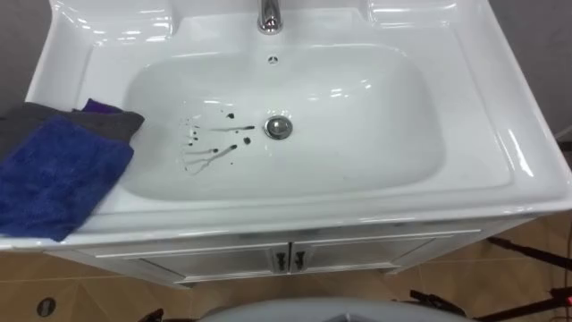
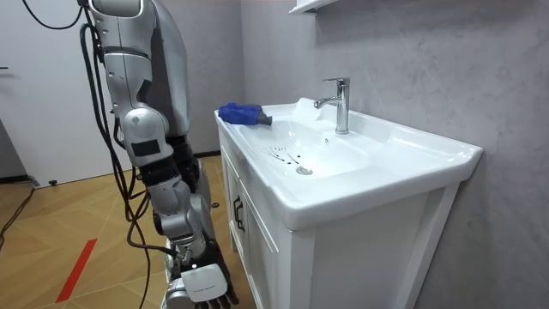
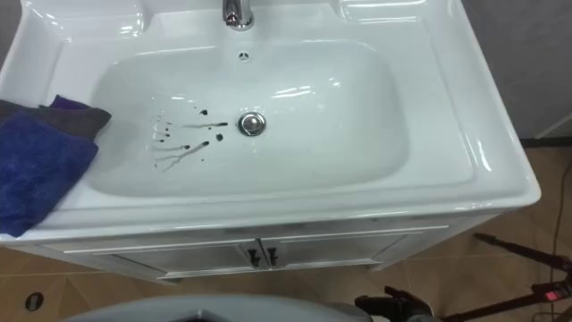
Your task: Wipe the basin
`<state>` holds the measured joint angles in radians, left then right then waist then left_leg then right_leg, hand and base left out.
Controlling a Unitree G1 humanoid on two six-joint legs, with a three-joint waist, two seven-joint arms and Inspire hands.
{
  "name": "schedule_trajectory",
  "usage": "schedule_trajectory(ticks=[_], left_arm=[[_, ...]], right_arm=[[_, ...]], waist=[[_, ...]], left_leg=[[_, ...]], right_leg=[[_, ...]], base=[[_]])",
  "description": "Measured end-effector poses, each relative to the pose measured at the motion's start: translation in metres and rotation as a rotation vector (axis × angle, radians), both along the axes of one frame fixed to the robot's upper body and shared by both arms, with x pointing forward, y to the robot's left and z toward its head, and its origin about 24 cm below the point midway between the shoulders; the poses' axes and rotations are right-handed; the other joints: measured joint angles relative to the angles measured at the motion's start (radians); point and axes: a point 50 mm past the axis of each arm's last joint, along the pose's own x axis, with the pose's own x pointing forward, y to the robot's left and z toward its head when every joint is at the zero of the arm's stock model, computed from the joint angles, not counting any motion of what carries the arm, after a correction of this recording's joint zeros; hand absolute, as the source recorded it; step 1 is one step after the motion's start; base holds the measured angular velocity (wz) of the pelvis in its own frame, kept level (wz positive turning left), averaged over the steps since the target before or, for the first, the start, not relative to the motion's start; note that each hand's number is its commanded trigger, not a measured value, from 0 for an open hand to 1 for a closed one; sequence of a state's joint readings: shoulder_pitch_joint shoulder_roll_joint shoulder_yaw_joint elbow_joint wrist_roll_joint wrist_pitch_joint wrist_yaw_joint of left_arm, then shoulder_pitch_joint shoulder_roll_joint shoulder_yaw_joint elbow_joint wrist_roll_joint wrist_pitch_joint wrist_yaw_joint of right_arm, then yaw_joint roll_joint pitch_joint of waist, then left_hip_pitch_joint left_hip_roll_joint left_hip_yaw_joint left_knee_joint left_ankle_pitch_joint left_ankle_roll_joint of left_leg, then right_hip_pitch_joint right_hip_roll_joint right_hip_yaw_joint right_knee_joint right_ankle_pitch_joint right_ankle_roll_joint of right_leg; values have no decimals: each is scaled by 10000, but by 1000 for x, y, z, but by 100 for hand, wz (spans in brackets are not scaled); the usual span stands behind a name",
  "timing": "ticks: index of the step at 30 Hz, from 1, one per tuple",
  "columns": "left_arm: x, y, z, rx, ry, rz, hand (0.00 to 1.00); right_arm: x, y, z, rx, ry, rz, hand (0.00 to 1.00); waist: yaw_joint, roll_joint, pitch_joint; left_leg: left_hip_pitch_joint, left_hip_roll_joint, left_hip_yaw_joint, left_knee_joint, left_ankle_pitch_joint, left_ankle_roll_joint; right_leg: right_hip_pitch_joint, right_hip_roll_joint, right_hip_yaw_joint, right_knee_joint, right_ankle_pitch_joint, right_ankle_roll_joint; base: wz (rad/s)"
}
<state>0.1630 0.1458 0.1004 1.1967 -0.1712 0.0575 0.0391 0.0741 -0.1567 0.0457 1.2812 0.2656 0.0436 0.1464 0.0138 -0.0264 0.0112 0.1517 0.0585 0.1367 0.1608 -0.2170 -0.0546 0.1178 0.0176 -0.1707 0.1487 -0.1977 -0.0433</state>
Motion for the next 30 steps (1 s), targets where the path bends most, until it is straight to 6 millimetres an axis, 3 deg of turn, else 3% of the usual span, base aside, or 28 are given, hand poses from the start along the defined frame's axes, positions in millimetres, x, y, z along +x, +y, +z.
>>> schedule_trajectory(ticks=[17,26,30], left_arm=[[3,2,1,887,48,-9,0],[6,8,4,1442,-307,1017,0],[-4,10,4,1700,-119,1934,0]], right_arm=[[0,1,0,42,-98,-288,0],[0,1,0,34,-115,-275,0],[0,1,0,22,-103,-305,0]], waist=[[-63,-20,-88],[-50,8,-70],[34,35,-67]], left_leg=[[11,-4,-10,8,0,0],[-2,-15,-4,10,0,0],[59,-15,0,8,0,0]], right_leg=[[32,1,28,-19,0,0],[79,-31,-63,1,-2,4],[94,-16,7,6,-2,4]], base=[[0],[1],[-3]])
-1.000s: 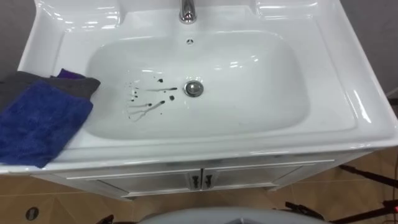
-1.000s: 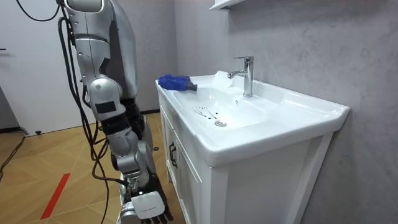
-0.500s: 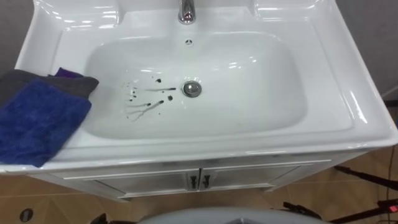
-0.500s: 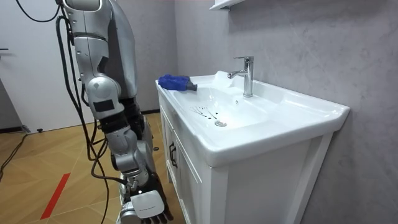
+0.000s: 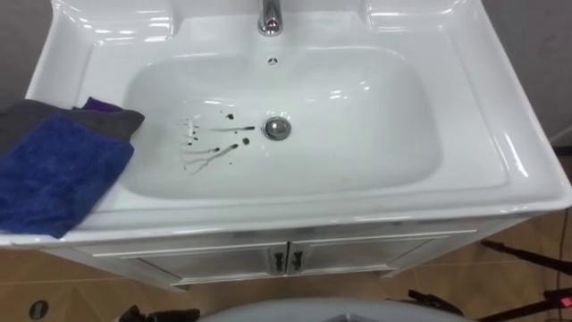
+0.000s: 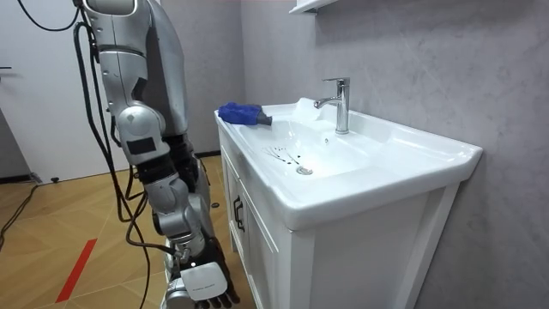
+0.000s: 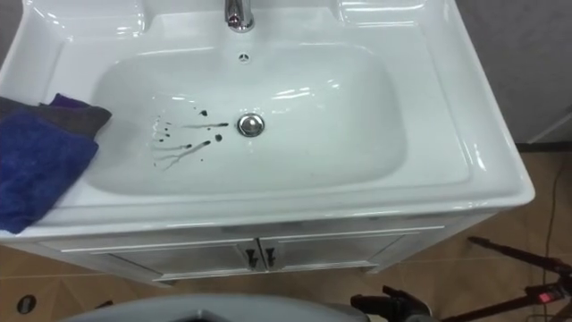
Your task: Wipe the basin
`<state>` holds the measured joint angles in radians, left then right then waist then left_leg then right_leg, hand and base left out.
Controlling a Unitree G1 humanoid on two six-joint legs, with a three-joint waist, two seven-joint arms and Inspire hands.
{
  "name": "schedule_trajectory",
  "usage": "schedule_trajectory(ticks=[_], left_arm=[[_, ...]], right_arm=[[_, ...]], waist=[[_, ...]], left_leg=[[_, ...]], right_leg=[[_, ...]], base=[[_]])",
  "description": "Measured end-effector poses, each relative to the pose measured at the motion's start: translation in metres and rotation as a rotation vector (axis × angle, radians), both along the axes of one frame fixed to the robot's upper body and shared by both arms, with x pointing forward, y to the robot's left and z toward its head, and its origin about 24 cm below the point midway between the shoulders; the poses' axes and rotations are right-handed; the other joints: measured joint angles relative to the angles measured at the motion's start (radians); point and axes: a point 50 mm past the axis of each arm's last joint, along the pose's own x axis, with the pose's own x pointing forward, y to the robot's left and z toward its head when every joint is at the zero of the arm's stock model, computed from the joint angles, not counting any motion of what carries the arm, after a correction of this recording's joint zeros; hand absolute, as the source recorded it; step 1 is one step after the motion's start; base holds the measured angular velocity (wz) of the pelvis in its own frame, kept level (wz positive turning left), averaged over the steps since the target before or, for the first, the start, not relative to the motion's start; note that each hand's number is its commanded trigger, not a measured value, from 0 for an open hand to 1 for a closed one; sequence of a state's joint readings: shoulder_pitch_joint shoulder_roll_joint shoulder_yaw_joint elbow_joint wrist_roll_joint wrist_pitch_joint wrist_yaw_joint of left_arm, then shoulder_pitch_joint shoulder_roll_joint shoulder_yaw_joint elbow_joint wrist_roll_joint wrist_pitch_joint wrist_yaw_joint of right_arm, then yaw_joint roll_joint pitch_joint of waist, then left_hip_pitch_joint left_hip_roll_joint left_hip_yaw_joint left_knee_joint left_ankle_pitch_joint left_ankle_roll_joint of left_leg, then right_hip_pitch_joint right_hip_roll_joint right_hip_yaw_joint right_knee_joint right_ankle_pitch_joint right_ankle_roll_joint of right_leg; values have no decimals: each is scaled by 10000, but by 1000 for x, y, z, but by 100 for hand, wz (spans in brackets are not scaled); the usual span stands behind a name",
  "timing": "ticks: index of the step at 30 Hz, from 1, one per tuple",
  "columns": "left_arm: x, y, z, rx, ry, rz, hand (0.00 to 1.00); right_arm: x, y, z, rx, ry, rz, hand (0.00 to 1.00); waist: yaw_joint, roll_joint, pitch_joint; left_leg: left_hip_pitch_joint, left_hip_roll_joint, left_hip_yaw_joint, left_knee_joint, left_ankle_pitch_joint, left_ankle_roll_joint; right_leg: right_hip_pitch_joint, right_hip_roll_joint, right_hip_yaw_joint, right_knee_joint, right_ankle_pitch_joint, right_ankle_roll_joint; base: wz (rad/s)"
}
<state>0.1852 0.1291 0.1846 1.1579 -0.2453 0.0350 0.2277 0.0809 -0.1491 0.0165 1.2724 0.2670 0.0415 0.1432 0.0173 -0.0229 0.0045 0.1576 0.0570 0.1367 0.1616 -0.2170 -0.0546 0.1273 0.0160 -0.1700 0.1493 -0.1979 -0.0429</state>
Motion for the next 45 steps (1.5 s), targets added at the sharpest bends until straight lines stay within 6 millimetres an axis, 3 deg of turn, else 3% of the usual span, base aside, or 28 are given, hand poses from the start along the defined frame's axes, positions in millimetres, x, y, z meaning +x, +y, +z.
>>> schedule_trajectory(ticks=[4,9,15,21,25,30,35,45], left_arm=[[-12,5,1,204,77,1490,0],[-49,10,4,703,823,3906,0],[-66,19,10,1818,1425,5332,0],[-35,43,24,3604,79,5775,0],[-18,56,37,4870,-688,6099,0],[21,73,71,6745,-2893,6625,0],[48,82,102,7915,-4712,7067,0],[78,85,147,9627,-7267,6883,0]], right_arm=[[-4,0,0,4,90,-99,0],[-14,-3,-1,-26,297,-681,0],[-19,-5,-1,-311,493,-726,0],[-12,-7,0,-530,397,-414,0],[-6,-9,1,-803,201,-427,0],[1,-9,3,-1001,-124,-203,0],[13,-11,6,-1106,-726,324,0],[4,-14,7,-1395,-818,455,0]], waist=[[186,4,-3],[377,54,-12],[460,117,-33],[741,158,-39],[740,188,-56],[752,243,-126],[730,292,-181],[671,306,-133]], left_leg=[[51,0,-7,0,0,0],[109,-13,-21,-17,0,0],[101,-33,-225,35,0,0],[79,-77,-464,45,2,3],[49,-124,-581,46,3,4],[-74,-182,-865,60,5,8],[-60,-182,-957,55,8,13],[-67,-190,-1040,39,8,13]], right_leg=[[31,-4,-36,1,0,0],[168,-68,-2,-83,-2,2],[299,-103,-223,-126,-9,11],[297,-137,-351,-132,-52,56],[301,-163,-427,-89,-49,75],[293,-169,-666,-119,-34,100],[313,-156,-692,-142,-35,98],[306,-159,-738,-149,-35,99]], base=[[-1],[2],[10],[11],[5],[14],[1],[1]])
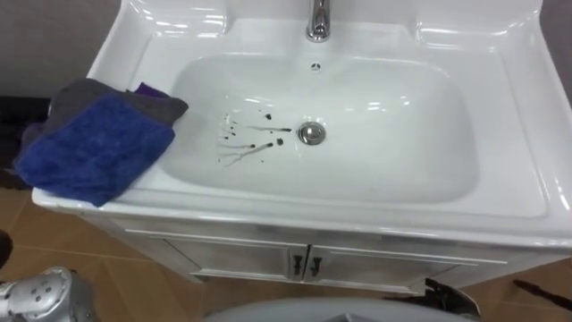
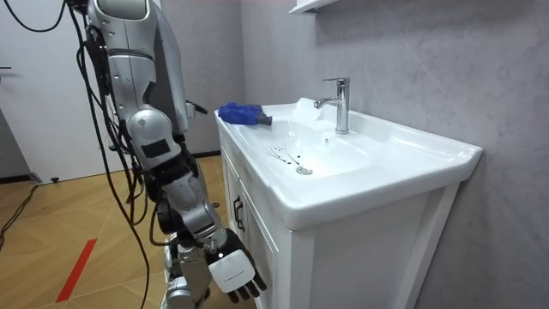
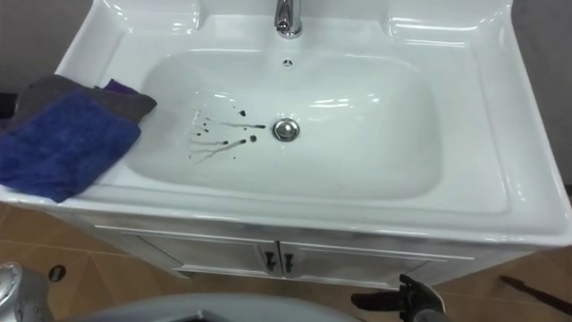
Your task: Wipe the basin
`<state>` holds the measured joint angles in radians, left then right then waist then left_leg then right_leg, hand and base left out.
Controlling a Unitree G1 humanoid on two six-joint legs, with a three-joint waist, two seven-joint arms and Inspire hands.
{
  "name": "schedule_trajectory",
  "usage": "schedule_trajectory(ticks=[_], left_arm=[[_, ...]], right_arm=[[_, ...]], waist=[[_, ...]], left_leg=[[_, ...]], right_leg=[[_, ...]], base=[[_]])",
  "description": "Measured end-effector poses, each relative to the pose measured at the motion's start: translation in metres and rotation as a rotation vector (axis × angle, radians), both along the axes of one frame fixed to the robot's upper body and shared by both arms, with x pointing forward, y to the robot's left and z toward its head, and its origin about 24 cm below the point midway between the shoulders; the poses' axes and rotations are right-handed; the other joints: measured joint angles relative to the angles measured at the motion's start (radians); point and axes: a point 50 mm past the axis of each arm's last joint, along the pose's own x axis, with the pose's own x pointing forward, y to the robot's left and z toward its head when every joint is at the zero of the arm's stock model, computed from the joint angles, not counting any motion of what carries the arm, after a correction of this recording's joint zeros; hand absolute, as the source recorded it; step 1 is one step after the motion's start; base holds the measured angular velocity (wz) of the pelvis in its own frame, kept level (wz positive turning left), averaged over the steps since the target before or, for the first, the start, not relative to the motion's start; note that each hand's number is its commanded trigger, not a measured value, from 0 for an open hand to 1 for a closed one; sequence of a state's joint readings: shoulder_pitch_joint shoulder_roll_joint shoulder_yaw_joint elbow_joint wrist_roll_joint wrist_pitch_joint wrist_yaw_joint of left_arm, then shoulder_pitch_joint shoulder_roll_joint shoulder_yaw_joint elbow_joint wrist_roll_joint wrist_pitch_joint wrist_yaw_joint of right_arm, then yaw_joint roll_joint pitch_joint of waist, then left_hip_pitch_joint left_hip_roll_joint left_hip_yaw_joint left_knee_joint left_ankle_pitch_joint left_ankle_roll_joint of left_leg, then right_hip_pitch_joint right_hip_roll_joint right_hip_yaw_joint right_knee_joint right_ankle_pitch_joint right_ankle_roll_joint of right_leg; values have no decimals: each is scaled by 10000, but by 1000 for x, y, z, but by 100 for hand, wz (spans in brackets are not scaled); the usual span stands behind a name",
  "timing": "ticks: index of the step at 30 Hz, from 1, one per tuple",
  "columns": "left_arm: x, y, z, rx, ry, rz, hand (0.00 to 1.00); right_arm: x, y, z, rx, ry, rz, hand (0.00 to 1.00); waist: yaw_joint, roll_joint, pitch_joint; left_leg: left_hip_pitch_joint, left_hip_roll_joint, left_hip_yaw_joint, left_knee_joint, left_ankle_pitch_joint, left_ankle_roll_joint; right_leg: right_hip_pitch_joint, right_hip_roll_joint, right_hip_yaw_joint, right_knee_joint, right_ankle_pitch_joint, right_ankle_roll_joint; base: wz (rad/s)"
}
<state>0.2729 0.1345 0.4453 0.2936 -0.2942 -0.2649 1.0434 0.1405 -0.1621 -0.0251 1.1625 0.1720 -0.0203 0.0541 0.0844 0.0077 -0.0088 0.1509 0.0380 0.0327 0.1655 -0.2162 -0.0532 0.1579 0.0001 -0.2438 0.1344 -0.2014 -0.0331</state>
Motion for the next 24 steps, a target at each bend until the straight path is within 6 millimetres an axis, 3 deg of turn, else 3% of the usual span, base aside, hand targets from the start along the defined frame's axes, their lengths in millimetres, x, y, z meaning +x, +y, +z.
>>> schedule_trajectory(ticks=[9,14,24], left_arm=[[31,-4,56,2692,-1626,-1220,0],[44,-6,76,3859,-1943,-1693,0],[57,-20,132,6280,-3444,-2512,0]], right_arm=[[1,-2,1,-118,-319,360,0],[2,-2,2,-149,-424,348,0],[-9,-2,0,-134,-121,177,0]], waist=[[-28,10,57],[-58,70,101],[-160,167,124]], left_leg=[[-12,-1,-47,2,0,1],[28,-2,-69,-14,0,1],[33,-16,-55,-21,0,0]], right_leg=[[-15,9,20,-27,-3,1],[-4,23,107,-34,-3,1],[24,23,189,-20,3,7]], base=[[0],[-5],[-4]])
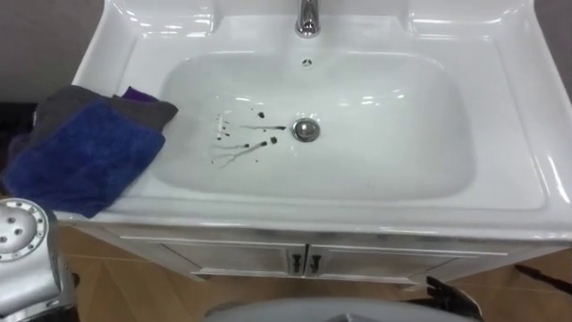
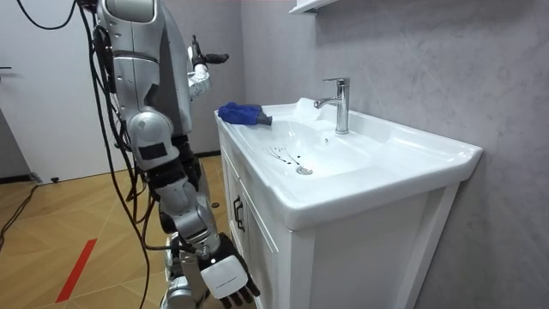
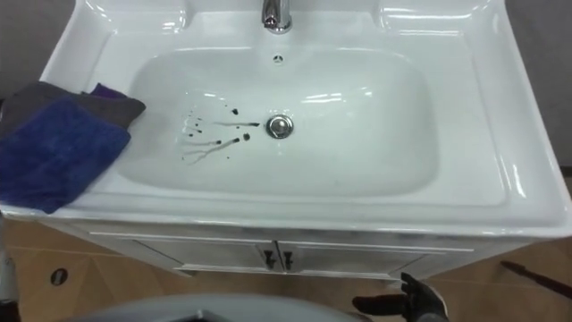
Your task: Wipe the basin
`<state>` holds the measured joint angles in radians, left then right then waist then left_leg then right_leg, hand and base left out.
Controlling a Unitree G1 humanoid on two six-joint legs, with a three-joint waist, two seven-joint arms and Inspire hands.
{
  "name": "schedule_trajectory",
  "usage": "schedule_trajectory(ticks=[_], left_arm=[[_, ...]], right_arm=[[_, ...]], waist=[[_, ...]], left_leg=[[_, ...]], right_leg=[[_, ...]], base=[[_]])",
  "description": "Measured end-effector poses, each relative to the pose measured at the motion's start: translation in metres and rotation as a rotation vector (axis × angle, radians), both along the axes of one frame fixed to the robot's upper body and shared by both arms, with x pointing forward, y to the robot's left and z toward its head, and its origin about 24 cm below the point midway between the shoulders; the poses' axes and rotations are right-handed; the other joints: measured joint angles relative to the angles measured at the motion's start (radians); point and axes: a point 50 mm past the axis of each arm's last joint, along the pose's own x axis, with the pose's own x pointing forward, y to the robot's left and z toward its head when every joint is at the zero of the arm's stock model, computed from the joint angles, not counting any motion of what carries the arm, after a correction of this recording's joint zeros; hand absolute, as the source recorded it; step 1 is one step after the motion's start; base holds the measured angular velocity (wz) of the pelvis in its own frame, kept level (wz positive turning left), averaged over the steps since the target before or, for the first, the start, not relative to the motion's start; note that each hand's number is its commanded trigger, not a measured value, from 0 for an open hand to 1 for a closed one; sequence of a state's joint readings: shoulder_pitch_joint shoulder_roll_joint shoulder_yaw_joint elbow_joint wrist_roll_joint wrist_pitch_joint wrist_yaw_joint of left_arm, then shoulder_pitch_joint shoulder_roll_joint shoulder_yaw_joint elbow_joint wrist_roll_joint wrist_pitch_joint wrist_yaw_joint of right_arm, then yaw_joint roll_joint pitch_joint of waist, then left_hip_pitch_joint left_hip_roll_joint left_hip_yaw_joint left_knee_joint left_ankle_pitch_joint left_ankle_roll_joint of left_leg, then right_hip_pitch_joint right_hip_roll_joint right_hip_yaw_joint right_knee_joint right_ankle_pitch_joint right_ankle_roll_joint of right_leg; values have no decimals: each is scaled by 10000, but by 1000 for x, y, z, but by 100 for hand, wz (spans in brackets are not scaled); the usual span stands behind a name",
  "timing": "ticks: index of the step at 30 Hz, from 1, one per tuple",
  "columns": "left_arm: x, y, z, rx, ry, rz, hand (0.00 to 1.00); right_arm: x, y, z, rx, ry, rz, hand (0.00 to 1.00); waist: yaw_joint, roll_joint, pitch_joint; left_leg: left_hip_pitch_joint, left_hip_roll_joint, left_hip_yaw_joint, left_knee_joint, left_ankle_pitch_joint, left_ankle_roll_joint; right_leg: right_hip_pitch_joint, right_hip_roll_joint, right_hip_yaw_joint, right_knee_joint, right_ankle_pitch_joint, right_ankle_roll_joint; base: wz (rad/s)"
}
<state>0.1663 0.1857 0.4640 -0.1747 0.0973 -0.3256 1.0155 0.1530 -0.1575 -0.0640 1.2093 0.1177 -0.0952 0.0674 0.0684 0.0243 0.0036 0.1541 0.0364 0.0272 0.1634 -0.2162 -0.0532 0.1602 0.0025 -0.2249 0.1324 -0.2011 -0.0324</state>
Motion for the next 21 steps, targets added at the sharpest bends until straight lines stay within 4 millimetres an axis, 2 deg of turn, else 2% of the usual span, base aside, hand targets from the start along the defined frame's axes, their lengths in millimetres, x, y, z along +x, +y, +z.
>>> schedule_trajectory(ticks=[4,5,14,16,20,21], left_arm=[[1,-5,12,1362,278,57,0],[2,-6,13,1787,534,80,0],[10,5,15,4614,4019,651,0],[12,10,10,4983,4847,935,0],[11,23,-12,5510,7405,1512,0],[10,24,-15,5580,7854,1522,0]], right_arm=[[1,-1,0,-13,-43,21,0],[0,-2,0,-31,-12,9,0],[-8,-8,1,153,258,-250,0],[-9,-10,1,117,312,-340,0],[-10,-24,5,-54,527,-421,0],[-12,-27,5,-78,661,-428,0]], waist=[[-83,108,28],[-68,125,14],[108,248,3],[108,352,8],[145,612,-90],[99,653,-75]], left_leg=[[72,3,4,-10,0,0],[71,2,27,-11,0,0],[89,3,137,-9,0,0],[91,-4,133,-10,0,0],[61,-14,125,-37,0,0],[70,-13,135,-39,0,0]], right_leg=[[24,4,38,3,1,-1],[-20,1,67,3,1,-1],[-43,2,174,-2,0,-2],[-43,-3,183,-1,0,-2],[-35,-13,192,4,2,2],[-62,-9,192,4,3,2]], base=[[-2],[0],[-1],[-2],[0],[0]])
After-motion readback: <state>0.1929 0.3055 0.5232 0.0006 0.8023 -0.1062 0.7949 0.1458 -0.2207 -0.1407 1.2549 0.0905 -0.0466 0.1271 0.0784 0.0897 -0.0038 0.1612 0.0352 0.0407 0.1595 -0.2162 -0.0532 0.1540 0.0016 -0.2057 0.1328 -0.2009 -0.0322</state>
